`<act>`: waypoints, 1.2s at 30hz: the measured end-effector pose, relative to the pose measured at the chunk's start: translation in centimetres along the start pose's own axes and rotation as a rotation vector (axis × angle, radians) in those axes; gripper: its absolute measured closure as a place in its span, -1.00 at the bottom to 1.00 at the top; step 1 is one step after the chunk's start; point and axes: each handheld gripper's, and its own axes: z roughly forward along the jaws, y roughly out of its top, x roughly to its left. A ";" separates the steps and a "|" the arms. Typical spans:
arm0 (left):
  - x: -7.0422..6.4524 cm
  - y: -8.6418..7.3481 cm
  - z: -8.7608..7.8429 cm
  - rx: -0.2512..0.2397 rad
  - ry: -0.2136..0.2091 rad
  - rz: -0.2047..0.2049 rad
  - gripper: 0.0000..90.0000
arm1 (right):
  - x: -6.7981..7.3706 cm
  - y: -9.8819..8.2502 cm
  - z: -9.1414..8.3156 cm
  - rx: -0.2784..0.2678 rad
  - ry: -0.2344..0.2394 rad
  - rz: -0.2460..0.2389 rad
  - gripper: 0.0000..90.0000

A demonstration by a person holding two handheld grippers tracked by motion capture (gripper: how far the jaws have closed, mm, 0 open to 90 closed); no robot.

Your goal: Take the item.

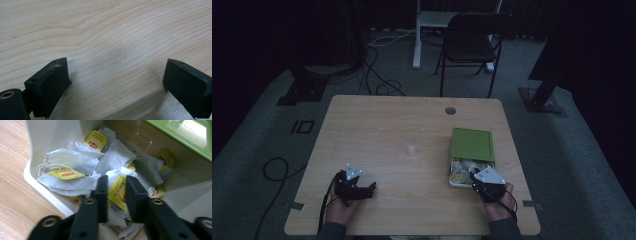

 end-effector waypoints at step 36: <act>0.0 0.0 0.0 0.000 0.000 0.000 -0.83 | -1.9 2.1 -4.9 -0.196 0.034 0.101 1.00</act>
